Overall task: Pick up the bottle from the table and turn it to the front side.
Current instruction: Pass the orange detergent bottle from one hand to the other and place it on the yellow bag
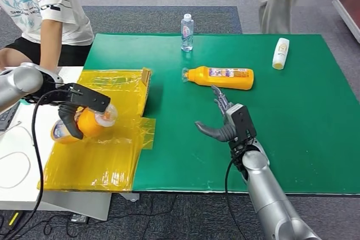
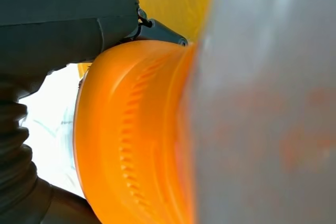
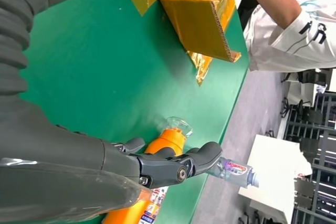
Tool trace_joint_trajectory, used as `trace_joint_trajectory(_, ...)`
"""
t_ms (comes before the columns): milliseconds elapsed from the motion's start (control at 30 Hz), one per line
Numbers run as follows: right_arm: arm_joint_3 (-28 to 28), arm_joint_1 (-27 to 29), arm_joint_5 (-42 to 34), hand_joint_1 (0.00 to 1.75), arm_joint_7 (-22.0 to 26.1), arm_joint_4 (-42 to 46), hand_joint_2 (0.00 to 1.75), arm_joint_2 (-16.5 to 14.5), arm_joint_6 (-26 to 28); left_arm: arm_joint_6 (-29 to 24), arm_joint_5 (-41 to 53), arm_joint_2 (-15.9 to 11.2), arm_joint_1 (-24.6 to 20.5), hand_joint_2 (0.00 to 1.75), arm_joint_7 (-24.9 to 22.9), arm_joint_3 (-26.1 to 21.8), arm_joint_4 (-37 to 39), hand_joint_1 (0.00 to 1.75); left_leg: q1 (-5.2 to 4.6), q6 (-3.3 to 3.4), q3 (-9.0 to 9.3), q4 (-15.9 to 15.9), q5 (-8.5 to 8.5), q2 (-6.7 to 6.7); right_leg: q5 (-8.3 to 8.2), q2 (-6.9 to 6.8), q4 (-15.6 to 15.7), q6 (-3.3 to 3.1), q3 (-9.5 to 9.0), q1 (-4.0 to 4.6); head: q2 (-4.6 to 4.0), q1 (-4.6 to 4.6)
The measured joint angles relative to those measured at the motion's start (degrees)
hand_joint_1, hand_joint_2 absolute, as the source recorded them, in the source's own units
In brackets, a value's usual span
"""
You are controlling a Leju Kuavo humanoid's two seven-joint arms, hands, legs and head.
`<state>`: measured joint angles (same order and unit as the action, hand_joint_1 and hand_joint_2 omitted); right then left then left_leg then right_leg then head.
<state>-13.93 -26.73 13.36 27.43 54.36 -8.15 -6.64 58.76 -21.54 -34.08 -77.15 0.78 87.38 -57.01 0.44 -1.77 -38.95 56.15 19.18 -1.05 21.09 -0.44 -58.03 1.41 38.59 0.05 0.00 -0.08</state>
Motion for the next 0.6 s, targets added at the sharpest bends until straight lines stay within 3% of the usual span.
trace_joint_trajectory(367,-0.36,2.00,-0.16,0.00,0.11,-0.05,1.75,0.02,0.72,-8.21,-1.47,-0.95,-2.96,1.75,7.26,0.00,-2.33,1.75,-0.05,0.00,0.01,0.00,0.00,0.00,0.00,0.00,0.01,0.00,-0.04,-0.05,0.00,0.01)
trace_joint_trajectory(600,-1.34,2.18,-0.62,0.00,0.22,-0.07,1.75,0.02,0.44,-10.23,-5.24,-3.79,-4.13,1.75,11.69,0.00,-5.80,1.75,-0.05,0.00,0.03,0.00,0.00,-0.01,0.00,0.01,-0.01,-0.01,-0.02,-0.04,0.00,0.01)
